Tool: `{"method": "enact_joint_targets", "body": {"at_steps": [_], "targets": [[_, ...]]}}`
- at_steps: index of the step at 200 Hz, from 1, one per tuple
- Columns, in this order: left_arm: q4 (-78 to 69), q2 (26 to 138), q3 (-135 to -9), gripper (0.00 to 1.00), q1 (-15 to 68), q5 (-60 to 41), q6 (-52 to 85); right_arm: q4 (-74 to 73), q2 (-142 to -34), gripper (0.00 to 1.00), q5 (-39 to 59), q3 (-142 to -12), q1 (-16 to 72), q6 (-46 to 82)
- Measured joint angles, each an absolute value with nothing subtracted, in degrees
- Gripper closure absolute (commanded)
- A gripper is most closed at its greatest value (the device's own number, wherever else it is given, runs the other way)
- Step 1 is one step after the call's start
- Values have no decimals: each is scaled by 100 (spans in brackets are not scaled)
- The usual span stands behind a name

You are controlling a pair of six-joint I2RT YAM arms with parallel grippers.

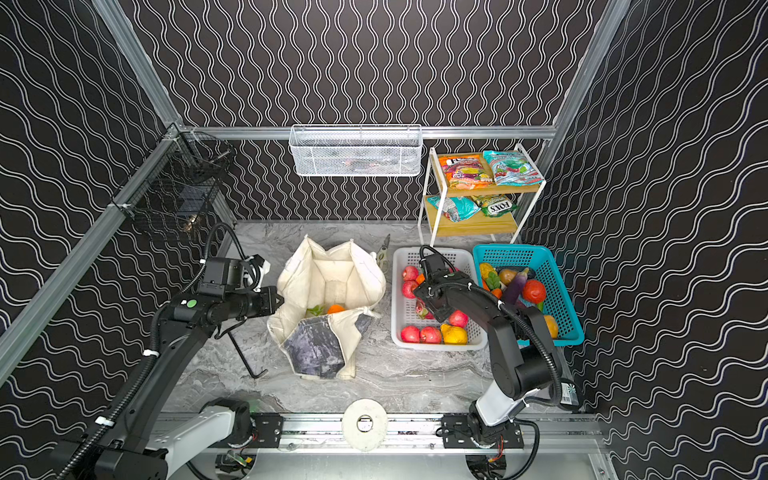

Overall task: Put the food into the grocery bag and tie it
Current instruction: 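Lift the dragon fruit and carry it into the tote bag with the right gripper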

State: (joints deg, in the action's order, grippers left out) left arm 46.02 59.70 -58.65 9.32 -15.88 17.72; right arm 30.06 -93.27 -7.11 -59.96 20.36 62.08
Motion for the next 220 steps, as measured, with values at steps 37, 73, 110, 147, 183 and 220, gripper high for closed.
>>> {"method": "enact_joint_targets", "body": {"at_steps": [37, 73, 110, 147, 183, 220], "targets": [[4595, 5966, -5830, 100, 932, -1590, 1772, 3033, -9113, 23, -770, -6060, 2025, 6204], [4593, 6042, -5828, 100, 932, -1601, 1767, 3538, -8276, 25, -1096, -6757, 2296, 5872], [4571, 6042, -5848, 100, 934, -1671, 1767, 3789, -7599, 25, -1763, -7662, 3063, 5330], [4565, 6042, -5863, 100, 939, -1699, 1769, 3542, -7522, 25, -2204, -8479, 4217, 4466], [4556, 6042, -5892, 100, 939, -1741, 1776, 3135, -8276, 25, -1935, -9131, 5242, 3422], [4554, 6042, -5900, 100, 943, -1780, 1780, 3044, -8917, 25, -1518, -9430, 5806, 2591]]}}
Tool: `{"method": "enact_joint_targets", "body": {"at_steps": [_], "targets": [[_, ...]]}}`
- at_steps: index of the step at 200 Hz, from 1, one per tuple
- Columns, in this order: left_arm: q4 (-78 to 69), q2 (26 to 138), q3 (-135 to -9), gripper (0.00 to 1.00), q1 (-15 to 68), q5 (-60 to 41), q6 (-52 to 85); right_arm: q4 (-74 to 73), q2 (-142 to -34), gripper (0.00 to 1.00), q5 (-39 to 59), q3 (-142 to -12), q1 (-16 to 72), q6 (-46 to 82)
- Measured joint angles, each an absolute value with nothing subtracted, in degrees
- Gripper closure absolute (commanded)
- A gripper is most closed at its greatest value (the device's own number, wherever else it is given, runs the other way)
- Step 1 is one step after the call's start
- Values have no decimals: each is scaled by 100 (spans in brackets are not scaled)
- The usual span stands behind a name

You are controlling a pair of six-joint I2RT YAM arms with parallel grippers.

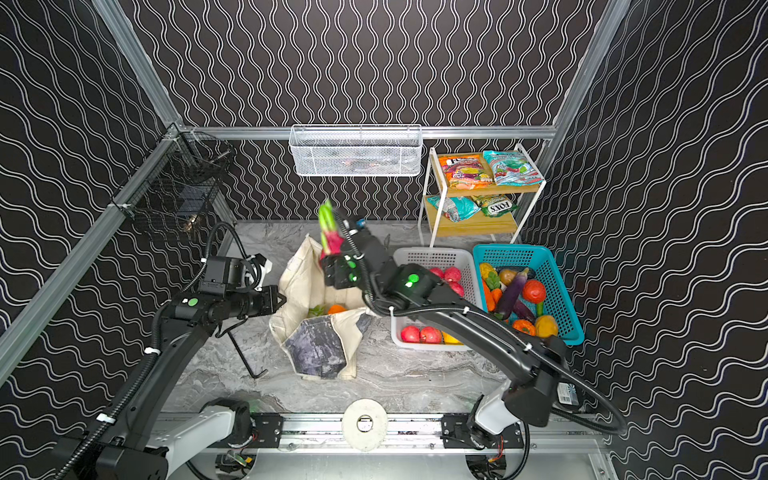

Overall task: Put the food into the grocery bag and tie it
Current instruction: 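Lift the dragon fruit and carry it into the tote bag with the right gripper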

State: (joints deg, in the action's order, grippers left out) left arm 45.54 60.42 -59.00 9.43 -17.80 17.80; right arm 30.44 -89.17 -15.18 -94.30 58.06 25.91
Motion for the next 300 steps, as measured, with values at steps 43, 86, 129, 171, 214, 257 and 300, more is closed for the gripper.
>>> {"method": "enact_joint_targets", "body": {"at_steps": [43, 86, 129, 171, 214, 257, 300], "targets": [[4550, 6042, -5933, 100, 950, -1824, 1800, 3015, -9376, 25, -932, -9498, 5881, 2073], [4552, 6045, -5977, 100, 961, -1855, 1800, 3124, -9802, 23, -628, -9607, 5881, 1594], [4550, 6018, -5977, 100, 969, -1872, 1800, 3367, -9963, 23, -414, -9612, 5557, 1247], [4556, 6027, -6060, 100, 976, -1885, 1800, 3605, -10007, 25, 89, -9522, 5076, 1035], [4554, 6119, -6104, 100, 976, -1898, 1800, 3918, -10132, 25, 237, -9483, 4978, 816], [4519, 6160, -6108, 100, 980, -1973, 1800, 4141, -10302, 28, 193, -9445, 5094, 670], [4466, 6165, -6108, 100, 985, -1992, 1800, 4335, -10499, 28, 82, -9450, 5275, 486]]}}
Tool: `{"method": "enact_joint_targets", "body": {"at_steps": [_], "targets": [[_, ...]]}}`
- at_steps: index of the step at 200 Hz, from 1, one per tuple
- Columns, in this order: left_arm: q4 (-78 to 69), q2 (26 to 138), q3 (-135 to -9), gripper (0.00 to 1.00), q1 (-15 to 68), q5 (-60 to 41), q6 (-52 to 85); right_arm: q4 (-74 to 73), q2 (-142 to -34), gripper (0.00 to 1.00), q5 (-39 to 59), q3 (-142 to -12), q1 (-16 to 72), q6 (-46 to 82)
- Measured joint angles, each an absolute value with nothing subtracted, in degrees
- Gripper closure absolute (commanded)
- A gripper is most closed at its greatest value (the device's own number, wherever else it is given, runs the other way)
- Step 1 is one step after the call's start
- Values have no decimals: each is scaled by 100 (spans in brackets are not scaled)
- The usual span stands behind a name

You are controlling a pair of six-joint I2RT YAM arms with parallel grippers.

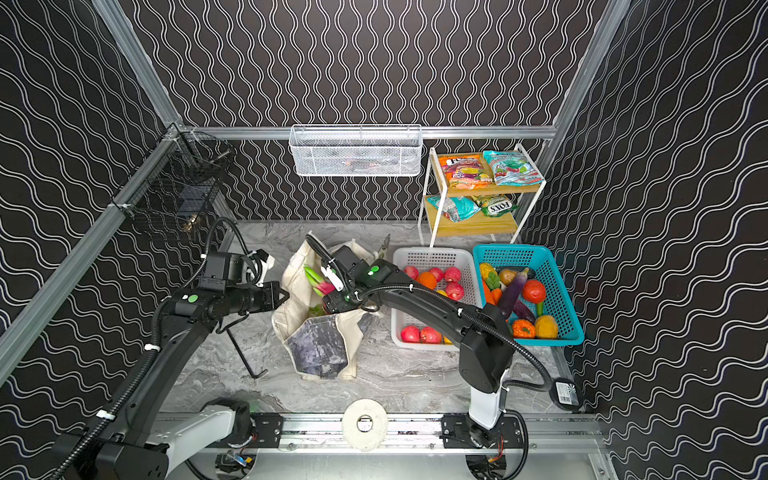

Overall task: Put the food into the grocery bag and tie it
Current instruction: 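Lift the dragon fruit and carry it into the tote bag with the right gripper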

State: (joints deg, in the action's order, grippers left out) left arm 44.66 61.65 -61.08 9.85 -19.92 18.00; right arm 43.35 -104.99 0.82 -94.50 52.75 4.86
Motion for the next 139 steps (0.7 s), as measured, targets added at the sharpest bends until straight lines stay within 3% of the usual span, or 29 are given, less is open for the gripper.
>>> {"method": "enact_joint_targets", "body": {"at_steps": [139], "targets": [[4340, 6184, -6265, 100, 1011, -2034, 1914, 4729, -11535, 29, 60, -9723, 5430, 239]]}}
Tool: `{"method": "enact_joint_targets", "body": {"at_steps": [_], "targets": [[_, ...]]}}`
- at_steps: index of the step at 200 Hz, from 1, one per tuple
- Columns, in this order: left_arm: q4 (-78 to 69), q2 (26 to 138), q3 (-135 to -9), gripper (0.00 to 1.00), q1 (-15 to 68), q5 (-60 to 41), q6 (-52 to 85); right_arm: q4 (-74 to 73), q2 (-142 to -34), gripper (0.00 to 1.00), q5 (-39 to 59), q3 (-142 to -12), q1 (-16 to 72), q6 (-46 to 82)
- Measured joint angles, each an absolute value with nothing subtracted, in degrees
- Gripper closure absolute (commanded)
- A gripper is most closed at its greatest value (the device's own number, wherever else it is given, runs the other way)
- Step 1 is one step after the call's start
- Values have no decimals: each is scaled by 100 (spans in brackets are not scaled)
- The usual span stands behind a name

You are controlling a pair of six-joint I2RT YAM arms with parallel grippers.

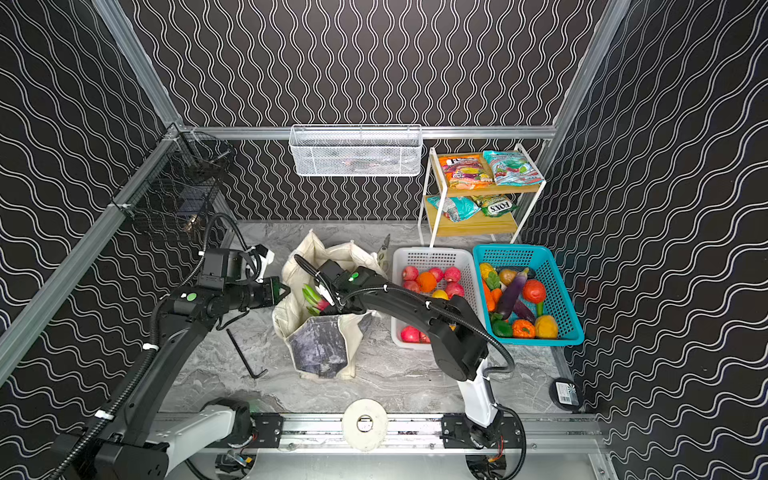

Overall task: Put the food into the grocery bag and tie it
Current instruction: 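Lift the dragon fruit and carry it into the tote bag with the right gripper, then lower the dragon fruit into the bag and open the right gripper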

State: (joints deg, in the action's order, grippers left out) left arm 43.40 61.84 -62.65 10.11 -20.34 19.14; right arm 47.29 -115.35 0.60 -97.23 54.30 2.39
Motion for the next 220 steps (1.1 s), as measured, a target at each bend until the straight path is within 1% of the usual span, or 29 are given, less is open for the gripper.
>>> {"method": "enact_joint_targets", "body": {"at_steps": [61, 135, 152, 169, 190, 220], "targets": [[4421, 6042, -6294, 100, 1013, -1848, 1909, 5024, -12055, 26, -401, -9926, 5433, 344], [4431, 5992, -6278, 100, 1013, -1730, 1909, 5011, -12287, 19, -438, -9990, 5433, 429], [4431, 5988, -6267, 100, 1013, -1710, 1907, 5011, -12289, 16, -438, -9990, 5433, 456], [4427, 5983, -6230, 100, 1013, -1697, 1907, 5013, -12289, 7, -440, -9990, 5435, 517], [4414, 5972, -6173, 100, 1013, -1691, 1907, 5022, -12289, 1, -475, -9990, 5433, 556], [4364, 5968, -6114, 100, 1013, -1695, 1907, 5052, -12252, 1, -517, -9994, 5433, 609]]}}
